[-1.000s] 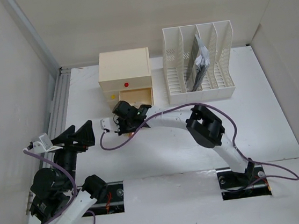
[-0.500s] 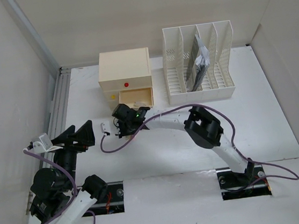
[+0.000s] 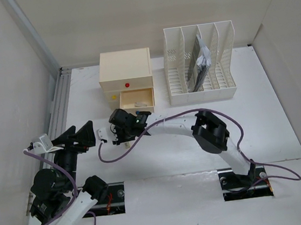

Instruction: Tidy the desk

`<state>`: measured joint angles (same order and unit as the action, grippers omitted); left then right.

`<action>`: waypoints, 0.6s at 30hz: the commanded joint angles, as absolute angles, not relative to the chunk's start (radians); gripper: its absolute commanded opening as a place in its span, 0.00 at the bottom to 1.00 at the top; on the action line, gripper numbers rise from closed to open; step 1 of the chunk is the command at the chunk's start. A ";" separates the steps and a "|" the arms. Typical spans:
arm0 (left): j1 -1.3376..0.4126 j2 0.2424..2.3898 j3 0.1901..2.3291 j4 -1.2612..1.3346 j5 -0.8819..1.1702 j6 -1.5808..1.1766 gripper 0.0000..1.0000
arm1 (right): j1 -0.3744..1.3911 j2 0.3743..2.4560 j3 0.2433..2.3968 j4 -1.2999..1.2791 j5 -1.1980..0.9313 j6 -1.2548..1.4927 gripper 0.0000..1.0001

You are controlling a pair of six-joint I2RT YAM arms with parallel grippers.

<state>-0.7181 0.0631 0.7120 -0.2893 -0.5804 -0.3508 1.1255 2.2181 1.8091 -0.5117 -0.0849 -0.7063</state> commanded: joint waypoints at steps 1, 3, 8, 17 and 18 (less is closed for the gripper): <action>-0.716 0.043 0.710 -0.265 -0.588 -0.350 0.84 | 1.124 2.149 1.835 -0.514 -0.156 -0.689 0.35; -0.716 0.043 0.710 -0.265 -0.588 -0.350 0.84 | 1.124 2.149 1.844 -0.575 -0.230 -0.733 0.47; -0.716 0.043 0.710 -0.265 -0.588 -0.350 0.84 | 1.124 2.186 1.853 -0.655 -0.299 -0.818 0.57; -0.716 0.034 0.710 -0.265 -0.588 -0.350 0.84 | 1.124 2.235 1.874 -0.655 -0.321 -0.816 0.57; -0.716 0.034 0.710 -0.265 -0.588 -0.350 0.84 | 1.124 2.244 1.875 -0.646 -0.321 -0.816 0.57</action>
<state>-0.7181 0.0494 0.7120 -0.2893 -0.5804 -0.3511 1.1206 2.2238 1.8278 -0.6468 -0.2832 -0.8085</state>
